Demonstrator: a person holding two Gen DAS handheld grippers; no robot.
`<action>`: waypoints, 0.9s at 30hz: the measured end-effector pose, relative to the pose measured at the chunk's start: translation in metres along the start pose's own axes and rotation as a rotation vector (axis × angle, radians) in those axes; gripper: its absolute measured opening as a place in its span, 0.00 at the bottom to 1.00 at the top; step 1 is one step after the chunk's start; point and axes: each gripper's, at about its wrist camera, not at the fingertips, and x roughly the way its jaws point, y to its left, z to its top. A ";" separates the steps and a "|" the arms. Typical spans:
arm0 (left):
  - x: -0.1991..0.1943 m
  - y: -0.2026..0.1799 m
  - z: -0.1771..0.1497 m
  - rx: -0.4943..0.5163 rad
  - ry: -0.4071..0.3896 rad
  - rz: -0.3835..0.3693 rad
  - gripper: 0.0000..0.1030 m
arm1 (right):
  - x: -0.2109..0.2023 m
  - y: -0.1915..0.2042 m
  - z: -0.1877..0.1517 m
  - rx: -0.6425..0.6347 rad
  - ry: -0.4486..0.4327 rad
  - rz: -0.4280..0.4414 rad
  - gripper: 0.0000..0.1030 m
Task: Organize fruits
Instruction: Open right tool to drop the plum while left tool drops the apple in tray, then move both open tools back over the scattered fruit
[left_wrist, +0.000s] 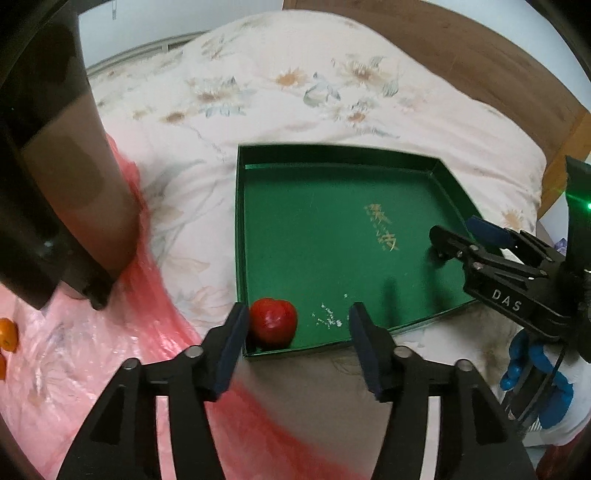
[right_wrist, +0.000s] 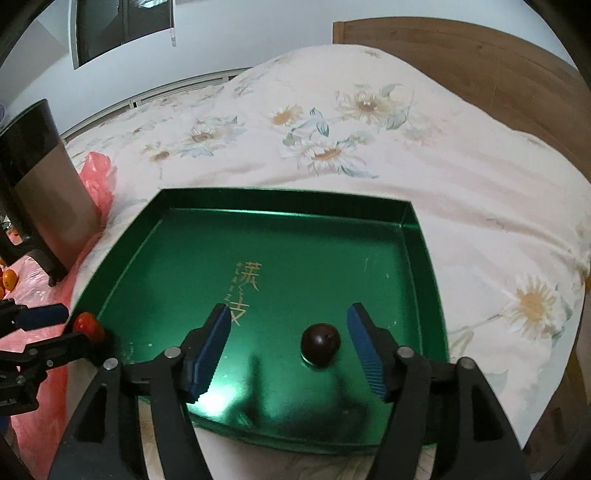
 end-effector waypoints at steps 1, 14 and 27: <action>-0.005 -0.001 0.001 0.003 -0.011 -0.002 0.53 | -0.005 0.002 0.001 -0.005 -0.002 -0.003 0.93; -0.099 0.005 -0.020 0.008 -0.154 -0.023 0.73 | -0.080 0.035 0.000 -0.023 -0.066 0.034 0.93; -0.189 0.052 -0.098 -0.078 -0.190 0.081 0.79 | -0.167 0.121 -0.024 -0.074 -0.118 0.139 0.93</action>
